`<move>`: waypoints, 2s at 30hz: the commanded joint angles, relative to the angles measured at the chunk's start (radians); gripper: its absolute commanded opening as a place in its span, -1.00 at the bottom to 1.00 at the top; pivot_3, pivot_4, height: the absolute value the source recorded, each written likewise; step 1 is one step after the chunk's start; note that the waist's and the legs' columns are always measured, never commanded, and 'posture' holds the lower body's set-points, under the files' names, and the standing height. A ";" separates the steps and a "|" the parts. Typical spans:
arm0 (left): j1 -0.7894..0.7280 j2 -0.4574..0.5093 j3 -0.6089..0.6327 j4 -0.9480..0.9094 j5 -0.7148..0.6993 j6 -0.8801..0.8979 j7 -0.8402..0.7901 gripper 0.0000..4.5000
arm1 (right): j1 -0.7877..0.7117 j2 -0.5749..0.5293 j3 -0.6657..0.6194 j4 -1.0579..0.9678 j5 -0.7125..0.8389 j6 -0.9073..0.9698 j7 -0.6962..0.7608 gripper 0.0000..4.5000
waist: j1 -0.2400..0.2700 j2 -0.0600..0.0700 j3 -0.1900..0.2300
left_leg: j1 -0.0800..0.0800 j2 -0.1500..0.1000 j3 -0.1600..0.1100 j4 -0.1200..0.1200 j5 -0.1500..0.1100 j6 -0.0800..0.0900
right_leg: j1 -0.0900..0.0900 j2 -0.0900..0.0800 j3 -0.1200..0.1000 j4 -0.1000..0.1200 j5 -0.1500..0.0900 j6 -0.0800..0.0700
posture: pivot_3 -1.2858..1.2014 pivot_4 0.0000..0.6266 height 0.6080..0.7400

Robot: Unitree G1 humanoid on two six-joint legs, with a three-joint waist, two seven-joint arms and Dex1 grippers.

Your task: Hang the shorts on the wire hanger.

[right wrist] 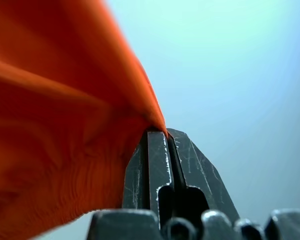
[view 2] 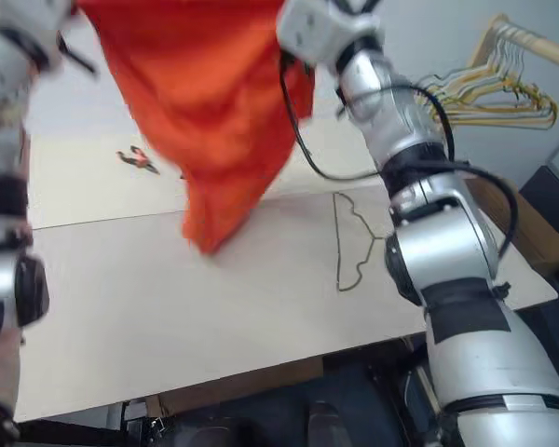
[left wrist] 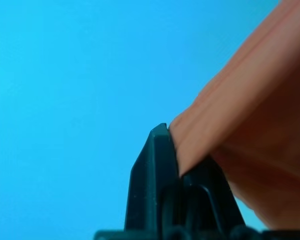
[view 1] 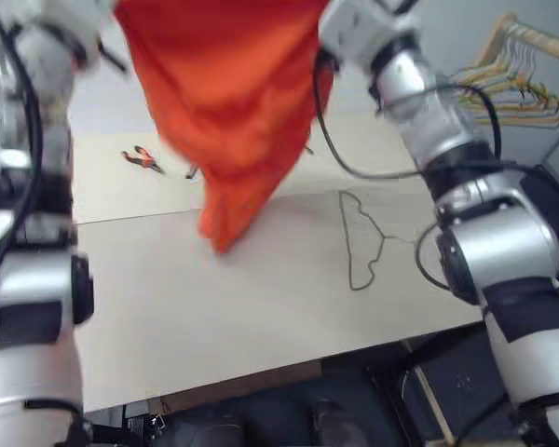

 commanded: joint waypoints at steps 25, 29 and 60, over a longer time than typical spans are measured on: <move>1.812 0.531 0.560 -1.465 -0.655 0.327 -1.354 -0.98 | 0.690 -0.158 0.167 -0.104 -0.038 -0.551 0.772 -1.00 | -0.122 0.009 -0.007 | 0.044 -0.005 0.005 0.005 -0.009 0.033 | 0.055 -0.009 0.003 -0.017 0.006 0.017 | 0.01 -0.90 1.00; 2.045 0.437 0.677 -1.698 -0.667 0.444 -1.410 -0.98 | 0.730 -0.179 0.213 -0.153 -0.124 -0.572 0.695 -1.00 | -0.096 0.011 -0.004 | 0.061 -0.004 0.005 0.004 -0.012 0.034 | 0.072 -0.009 0.002 -0.019 0.002 0.015 | 0.01 -0.86 1.00; 1.416 0.275 0.403 -1.472 -0.954 0.607 -1.172 1.00 | 1.278 -0.495 -0.061 -1.274 0.448 0.854 0.975 1.00 | 0.005 0.010 0.015 | 0.072 0.003 0.011 0.005 -0.016 0.034 | 0.082 -0.005 0.002 -0.019 -0.010 0.020 | -0.06 -0.87 1.00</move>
